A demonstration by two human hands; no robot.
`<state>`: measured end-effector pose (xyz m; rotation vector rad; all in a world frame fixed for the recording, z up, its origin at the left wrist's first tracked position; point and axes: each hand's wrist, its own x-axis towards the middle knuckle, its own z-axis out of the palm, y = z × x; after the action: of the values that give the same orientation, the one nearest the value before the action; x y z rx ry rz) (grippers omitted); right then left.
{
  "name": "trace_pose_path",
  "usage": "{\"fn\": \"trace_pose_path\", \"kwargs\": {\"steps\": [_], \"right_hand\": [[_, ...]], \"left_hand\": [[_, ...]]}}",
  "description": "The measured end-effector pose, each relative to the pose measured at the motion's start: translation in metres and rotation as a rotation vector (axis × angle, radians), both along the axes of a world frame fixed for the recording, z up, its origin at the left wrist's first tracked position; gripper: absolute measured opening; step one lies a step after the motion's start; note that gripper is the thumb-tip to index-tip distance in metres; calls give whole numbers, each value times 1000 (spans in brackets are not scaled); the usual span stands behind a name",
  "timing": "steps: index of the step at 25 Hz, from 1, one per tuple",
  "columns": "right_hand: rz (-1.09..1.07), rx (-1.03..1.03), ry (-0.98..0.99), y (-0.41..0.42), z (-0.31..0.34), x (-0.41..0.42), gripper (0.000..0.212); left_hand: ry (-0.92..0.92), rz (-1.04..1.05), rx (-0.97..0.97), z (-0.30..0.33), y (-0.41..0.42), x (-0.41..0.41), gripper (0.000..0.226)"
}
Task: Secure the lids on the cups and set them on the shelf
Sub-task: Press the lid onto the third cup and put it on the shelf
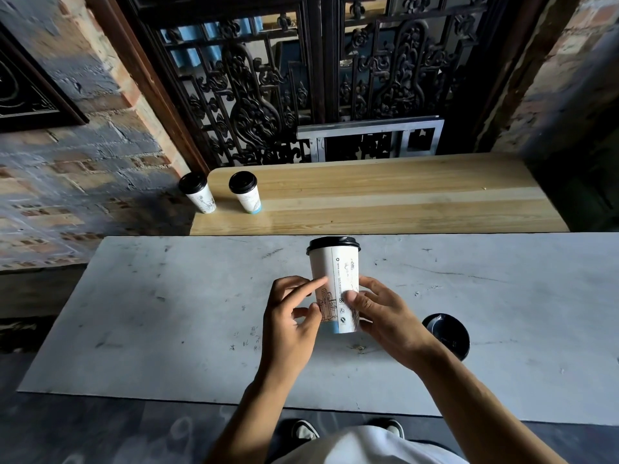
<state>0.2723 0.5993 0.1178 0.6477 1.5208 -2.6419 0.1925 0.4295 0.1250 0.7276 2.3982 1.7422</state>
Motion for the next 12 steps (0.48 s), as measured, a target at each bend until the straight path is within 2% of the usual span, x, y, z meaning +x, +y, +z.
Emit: {"fn": "trace_pose_path", "kwargs": {"steps": [3, 8, 12], "right_hand": [[31, 27, 38, -2, 4, -1, 57], [19, 2, 52, -4, 0, -2, 48], [-51, -76, 12, -1, -8, -2, 43]], "left_hand": [[-7, 4, -10, 1, 2, 1, 59], [-106, -17, 102, 3, 0, 3, 25], [-183, 38, 114, 2, 0, 2, 22]]}}
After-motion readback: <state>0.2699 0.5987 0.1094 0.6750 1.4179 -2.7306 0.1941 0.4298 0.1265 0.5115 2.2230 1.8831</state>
